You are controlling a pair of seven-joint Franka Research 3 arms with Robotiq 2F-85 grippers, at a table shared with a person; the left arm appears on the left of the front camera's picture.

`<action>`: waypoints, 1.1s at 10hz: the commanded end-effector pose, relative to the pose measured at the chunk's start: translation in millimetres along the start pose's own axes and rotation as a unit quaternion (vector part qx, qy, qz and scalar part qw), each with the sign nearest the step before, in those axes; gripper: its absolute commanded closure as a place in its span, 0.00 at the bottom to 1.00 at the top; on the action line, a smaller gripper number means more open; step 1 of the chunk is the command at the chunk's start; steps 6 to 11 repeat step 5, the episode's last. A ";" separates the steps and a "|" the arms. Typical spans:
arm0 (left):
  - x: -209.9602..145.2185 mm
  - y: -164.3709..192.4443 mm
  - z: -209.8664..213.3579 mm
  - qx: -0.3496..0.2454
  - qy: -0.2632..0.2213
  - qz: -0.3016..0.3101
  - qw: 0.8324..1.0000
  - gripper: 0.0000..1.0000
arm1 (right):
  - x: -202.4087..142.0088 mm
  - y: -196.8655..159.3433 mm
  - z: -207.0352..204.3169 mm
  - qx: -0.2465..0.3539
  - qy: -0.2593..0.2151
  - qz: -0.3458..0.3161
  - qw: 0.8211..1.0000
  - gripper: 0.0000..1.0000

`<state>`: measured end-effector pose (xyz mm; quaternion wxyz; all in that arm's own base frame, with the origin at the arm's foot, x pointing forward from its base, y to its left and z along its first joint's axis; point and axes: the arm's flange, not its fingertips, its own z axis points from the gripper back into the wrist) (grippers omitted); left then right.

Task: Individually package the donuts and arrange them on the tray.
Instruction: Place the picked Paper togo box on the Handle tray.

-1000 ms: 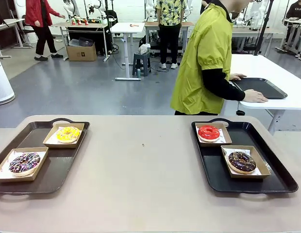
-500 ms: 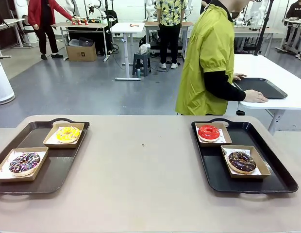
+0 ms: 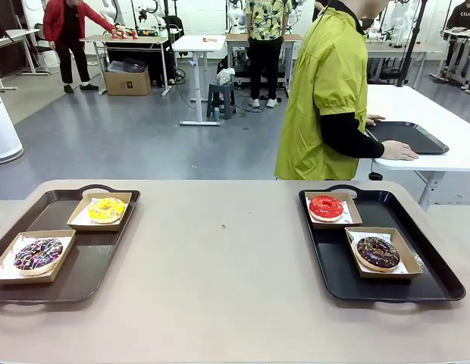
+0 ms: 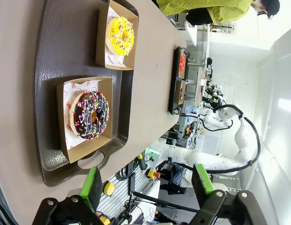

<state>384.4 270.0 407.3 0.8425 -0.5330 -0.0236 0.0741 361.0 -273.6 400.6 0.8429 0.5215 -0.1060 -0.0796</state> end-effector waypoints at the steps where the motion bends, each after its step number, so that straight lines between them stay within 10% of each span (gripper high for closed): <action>1: -2.3 -1.7 0.9 0.001 -0.003 0.003 1.000 0.00 | -5.6 2.4 -1.1 0.002 0.000 -0.002 1.000 0.00; 11: -2.3 -1.7 0.9 0.001 -0.003 0.003 1.000 0.00 | -5.6 2.4 -1.1 0.002 0.000 -0.002 1.000 0.00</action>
